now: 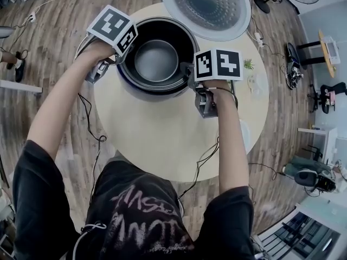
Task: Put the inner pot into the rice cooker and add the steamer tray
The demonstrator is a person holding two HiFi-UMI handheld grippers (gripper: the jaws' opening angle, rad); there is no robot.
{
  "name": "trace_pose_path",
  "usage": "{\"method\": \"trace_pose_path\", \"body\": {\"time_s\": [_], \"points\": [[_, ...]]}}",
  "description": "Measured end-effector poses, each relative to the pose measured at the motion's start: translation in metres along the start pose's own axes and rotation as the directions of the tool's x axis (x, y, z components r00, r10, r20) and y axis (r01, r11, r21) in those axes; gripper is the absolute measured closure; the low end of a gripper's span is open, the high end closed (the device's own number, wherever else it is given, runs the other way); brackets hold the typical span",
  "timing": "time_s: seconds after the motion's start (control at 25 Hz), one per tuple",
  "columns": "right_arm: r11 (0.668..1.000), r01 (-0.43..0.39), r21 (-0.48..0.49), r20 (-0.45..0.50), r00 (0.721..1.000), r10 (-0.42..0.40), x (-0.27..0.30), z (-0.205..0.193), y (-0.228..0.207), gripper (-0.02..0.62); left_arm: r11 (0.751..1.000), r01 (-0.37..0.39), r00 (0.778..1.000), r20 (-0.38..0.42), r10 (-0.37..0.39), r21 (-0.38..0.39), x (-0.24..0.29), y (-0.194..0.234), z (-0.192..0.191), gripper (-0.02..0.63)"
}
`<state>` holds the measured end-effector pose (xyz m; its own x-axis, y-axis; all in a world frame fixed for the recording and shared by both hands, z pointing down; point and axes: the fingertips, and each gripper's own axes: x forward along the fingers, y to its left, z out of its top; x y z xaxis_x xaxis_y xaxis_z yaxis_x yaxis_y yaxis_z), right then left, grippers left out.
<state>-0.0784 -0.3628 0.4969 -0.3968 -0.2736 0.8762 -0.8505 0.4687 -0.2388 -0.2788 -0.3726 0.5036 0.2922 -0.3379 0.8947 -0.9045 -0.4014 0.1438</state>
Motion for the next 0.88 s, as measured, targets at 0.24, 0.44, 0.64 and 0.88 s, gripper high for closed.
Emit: {"method": "trace_pose_path", "body": {"time_s": [0.24,0.44,0.64,0.88], "points": [[1.0,-0.022,0.018,0.008,1.0,0.022,-0.001,0.0,-0.002,0.422,1.0,0.001,1.0,0.008,-0.001,-0.004,-0.001,0.0,0.001,0.455],[1.0,-0.001,0.005,0.008,1.0,0.0,-0.004,0.004,-0.008,0.413,0.998,-0.04,0.999,-0.002,0.04,0.048,-0.006,0.005,0.004,0.448],[0.999,-0.028,0.025,0.03,0.999,0.028,-0.005,0.003,-0.006,0.411,0.999,-0.025,1.0,0.018,0.024,0.039,-0.007,0.003,0.005,0.446],[0.998,-0.053,0.041,0.096,0.994,0.048,-0.018,0.004,-0.008,0.416,0.999,-0.034,0.996,0.084,0.031,0.032,-0.02,0.003,0.016,0.448]]}}
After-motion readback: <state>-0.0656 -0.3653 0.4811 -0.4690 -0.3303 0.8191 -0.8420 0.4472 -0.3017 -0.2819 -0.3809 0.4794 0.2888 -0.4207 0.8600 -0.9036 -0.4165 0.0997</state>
